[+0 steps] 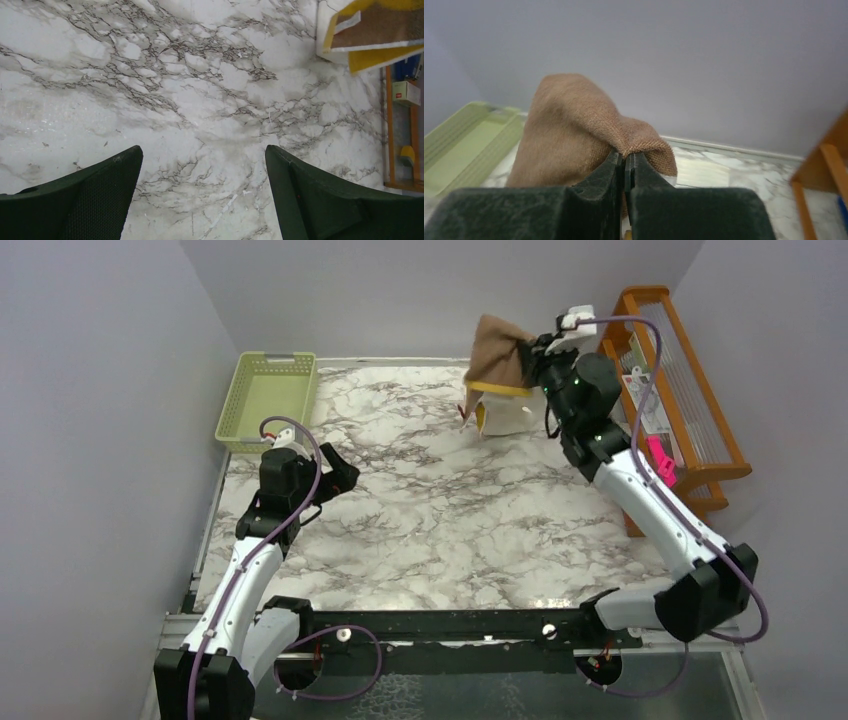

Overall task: Roll the towels
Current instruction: Move the towel to the corner of the board.

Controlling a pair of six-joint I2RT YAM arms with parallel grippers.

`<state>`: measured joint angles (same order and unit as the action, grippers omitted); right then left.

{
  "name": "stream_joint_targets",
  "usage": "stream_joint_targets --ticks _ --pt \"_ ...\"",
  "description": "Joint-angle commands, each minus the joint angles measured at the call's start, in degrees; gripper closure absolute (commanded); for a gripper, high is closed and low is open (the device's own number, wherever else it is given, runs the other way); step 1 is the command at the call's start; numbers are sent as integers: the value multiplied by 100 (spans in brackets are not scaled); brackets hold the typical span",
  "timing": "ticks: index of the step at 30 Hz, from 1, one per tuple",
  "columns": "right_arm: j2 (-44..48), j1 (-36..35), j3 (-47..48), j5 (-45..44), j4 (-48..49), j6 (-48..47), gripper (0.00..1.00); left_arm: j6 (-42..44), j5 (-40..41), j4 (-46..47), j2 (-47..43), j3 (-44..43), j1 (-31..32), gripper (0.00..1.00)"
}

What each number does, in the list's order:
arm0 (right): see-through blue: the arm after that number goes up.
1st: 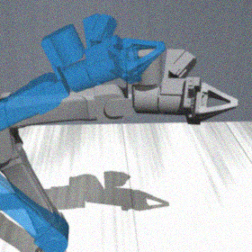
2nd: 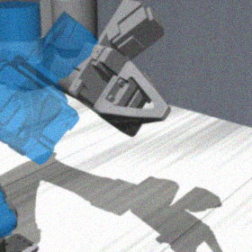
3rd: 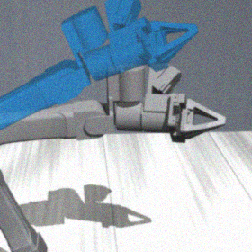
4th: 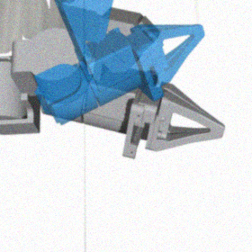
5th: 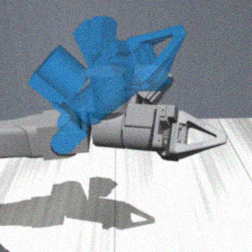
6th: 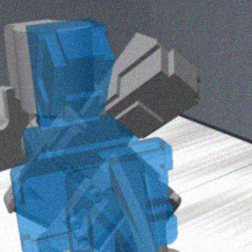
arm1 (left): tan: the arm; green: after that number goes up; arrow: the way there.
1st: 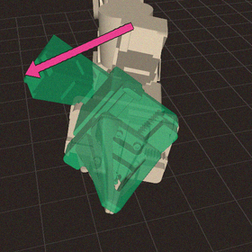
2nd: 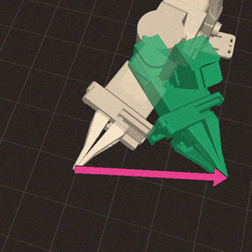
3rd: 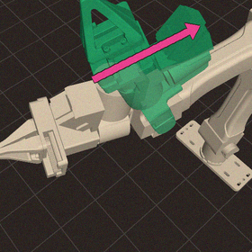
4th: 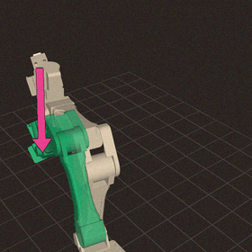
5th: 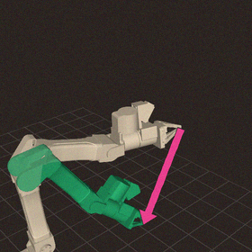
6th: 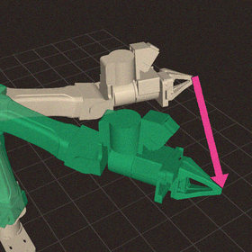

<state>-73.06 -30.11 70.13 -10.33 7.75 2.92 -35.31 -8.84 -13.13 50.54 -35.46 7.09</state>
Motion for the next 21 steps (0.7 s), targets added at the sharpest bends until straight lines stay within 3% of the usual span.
stream_joint_targets --ticks 1,3,4,6,7,8,14,21 --pt "-1051 1359 482 510 77 644 99 -39 -309 203 -75 -66 17 4" --pt "-1563 1438 688 407 141 571 99 -42 -394 203 -87 -61 19 4" --pt "-1857 1445 894 256 12 521 89 -31 -437 199 -87 -51 27 4" --pt "-2482 1461 1513 258 -773 500 36 -17 -524 197 -54 -57 50 4" --pt "-2756 1471 1770 322 -1139 536 16 -5 -572 195 -43 -57 66 4" --pt "-2910 1473 1866 403 -1322 585 2 0 -587 182 -30 -57 69 4" --pt "-2802 1473 1133 800 -861 787 0 47 -584 147 78 -113 99 4" --pt "-3649 1473 1603 179 -1386 283 1 14 -715 280 407 -178 108 5"
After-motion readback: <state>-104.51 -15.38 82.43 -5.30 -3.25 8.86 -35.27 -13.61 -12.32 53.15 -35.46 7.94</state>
